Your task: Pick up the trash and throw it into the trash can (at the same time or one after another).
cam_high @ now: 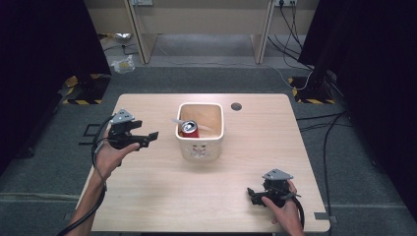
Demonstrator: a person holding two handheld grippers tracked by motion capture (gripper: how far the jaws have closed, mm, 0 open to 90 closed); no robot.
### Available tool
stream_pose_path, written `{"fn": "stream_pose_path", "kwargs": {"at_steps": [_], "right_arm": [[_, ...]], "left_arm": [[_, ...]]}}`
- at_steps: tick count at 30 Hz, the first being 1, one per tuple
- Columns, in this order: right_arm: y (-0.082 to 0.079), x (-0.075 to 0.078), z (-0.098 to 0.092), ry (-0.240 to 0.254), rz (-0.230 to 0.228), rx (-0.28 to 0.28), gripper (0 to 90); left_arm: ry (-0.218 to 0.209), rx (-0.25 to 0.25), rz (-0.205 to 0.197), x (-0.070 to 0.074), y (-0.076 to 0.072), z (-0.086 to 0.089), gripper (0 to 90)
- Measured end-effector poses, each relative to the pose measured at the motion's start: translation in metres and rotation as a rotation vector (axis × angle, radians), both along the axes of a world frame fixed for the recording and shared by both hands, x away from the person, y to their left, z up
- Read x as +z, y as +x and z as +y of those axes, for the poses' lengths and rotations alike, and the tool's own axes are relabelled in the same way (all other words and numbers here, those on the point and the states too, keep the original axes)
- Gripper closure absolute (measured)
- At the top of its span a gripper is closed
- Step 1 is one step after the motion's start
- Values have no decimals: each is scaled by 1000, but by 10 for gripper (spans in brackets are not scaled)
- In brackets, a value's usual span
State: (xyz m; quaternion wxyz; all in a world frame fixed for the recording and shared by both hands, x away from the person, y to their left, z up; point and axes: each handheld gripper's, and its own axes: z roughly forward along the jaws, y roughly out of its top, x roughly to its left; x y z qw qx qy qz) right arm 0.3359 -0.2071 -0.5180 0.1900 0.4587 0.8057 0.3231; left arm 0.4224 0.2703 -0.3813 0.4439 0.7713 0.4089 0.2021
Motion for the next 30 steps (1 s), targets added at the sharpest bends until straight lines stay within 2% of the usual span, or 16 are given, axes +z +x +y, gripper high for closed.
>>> {"fn": "stream_pose_path", "kwargs": {"at_steps": [18,30], "right_arm": [[0,0,0,0,0,0,2],[0,0,0,0,0,0,2]], "left_arm": [[-10,13,-12,-26,-11,3,181],[-10,19,-6,-43,-19,4,181]]}}
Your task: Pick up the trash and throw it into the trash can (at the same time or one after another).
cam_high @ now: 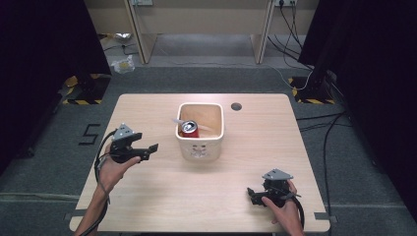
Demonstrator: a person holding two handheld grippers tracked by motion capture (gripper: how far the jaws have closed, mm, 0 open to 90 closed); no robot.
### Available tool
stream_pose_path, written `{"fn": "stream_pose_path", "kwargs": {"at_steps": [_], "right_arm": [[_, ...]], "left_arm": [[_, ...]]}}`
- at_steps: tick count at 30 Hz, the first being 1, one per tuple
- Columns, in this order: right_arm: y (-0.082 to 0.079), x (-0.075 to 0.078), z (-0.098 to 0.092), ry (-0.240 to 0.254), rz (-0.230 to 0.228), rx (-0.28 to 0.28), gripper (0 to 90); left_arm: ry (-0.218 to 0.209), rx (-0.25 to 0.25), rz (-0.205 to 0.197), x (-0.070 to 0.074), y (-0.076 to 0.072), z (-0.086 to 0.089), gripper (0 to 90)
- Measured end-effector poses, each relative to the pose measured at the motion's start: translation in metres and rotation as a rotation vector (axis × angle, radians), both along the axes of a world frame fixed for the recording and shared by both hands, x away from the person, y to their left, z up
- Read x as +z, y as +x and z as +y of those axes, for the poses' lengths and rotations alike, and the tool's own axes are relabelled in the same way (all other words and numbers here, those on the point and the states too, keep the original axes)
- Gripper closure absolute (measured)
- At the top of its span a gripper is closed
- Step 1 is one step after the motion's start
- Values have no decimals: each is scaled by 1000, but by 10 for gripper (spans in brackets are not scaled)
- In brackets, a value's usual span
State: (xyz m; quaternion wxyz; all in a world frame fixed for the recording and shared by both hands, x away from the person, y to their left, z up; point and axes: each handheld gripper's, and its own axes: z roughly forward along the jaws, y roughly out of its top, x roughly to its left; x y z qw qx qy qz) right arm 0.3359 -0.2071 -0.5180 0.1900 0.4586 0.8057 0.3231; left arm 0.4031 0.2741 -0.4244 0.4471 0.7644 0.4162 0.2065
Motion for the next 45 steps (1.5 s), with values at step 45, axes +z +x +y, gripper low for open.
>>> {"fn": "stream_pose_path", "kwargs": {"at_steps": [45], "right_arm": [[0,0,0,0,0,0,2]], "left_arm": [[-4,-20,11,-53,-38,6,181]]}}
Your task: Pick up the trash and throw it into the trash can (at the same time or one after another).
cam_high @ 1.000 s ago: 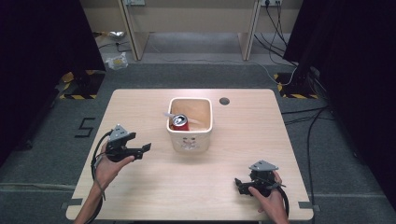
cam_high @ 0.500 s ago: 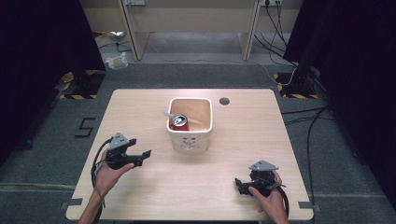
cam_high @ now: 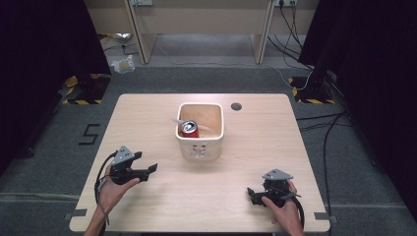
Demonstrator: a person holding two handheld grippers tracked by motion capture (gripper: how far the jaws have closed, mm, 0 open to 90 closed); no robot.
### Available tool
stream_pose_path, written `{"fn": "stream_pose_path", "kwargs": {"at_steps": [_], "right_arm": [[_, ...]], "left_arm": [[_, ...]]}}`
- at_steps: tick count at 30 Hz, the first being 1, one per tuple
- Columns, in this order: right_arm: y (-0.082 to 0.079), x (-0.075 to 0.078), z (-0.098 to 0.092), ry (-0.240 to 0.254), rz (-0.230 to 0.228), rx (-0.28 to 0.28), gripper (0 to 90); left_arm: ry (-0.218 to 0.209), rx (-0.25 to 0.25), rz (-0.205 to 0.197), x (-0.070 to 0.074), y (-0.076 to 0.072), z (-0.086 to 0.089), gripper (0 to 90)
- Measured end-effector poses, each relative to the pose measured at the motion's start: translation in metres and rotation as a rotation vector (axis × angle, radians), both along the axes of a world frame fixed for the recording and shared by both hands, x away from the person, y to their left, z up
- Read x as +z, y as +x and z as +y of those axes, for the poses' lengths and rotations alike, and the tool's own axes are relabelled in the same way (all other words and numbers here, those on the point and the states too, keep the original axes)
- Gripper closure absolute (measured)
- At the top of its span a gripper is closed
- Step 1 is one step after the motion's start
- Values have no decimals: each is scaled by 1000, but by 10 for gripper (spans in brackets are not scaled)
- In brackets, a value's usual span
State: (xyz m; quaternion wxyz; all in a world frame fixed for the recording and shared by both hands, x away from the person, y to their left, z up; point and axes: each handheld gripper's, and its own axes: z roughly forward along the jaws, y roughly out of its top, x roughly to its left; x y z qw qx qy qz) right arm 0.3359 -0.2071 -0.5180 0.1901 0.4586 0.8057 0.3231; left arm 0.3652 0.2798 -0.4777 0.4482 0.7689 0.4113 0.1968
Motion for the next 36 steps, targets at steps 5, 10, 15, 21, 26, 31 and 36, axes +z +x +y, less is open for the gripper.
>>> {"fn": "stream_pose_path", "kwargs": {"at_steps": [5,10,15,21,26,31,36], "right_arm": [[0,0,0,0,0,0,2],[0,0,0,1,1,-1,2],[0,0,0,0,0,0,2],[0,0,0,0,0,0,2],[0,0,0,0,0,0,2],[0,0,0,0,0,0,2],[0,0,0,1,1,-1,2]], "left_arm": [[3,-3,15,-8,-2,-1,181],[7,-5,26,-13,-6,0,181],[10,-8,38,-18,-8,-1,181],[19,-15,56,-25,-11,-1,181],[32,-18,66,-30,-14,-3,181],[57,-25,70,-33,-19,-5,181],[76,-31,80,-36,-24,-8,181]]}}
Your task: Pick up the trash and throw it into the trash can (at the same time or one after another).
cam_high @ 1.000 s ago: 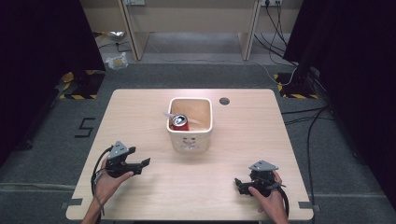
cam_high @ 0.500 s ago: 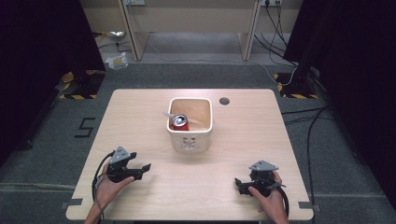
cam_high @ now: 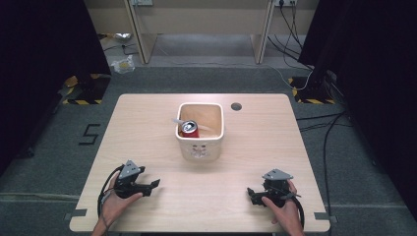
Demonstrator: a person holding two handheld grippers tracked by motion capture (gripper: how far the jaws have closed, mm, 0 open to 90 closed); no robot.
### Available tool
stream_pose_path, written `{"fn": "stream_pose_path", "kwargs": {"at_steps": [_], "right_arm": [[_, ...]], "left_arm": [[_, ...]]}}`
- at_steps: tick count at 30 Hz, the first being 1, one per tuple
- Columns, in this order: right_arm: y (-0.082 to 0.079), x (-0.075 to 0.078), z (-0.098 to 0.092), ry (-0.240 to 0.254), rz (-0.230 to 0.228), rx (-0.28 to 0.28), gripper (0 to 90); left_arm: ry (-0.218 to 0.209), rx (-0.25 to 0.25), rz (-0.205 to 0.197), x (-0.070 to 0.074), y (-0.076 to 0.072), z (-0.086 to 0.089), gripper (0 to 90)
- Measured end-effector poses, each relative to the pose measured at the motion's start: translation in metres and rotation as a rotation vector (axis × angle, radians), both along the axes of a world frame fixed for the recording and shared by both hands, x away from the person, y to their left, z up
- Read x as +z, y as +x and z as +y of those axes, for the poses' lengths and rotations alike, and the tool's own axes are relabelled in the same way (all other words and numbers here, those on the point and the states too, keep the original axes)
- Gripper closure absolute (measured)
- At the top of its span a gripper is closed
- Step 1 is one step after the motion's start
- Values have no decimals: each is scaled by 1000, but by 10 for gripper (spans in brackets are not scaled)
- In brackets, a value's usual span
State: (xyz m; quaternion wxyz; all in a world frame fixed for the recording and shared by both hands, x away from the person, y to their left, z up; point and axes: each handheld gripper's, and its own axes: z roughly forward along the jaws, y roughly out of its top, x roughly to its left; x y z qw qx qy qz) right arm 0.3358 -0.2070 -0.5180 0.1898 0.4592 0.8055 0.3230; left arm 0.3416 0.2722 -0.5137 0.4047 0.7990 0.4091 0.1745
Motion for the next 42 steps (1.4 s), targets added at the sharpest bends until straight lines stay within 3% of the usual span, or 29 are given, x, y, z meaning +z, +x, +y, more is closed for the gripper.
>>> {"fn": "stream_pose_path", "kwargs": {"at_steps": [9,18,42], "right_arm": [[0,0,0,-1,-1,1,2],[0,0,0,0,-1,1,2],[0,0,0,-3,-3,1,4]], "left_arm": [[36,-13,31,-8,-8,-2,181],[64,-13,36,-9,-15,-3,179],[72,-2,36,-10,-31,-6,158]]}}
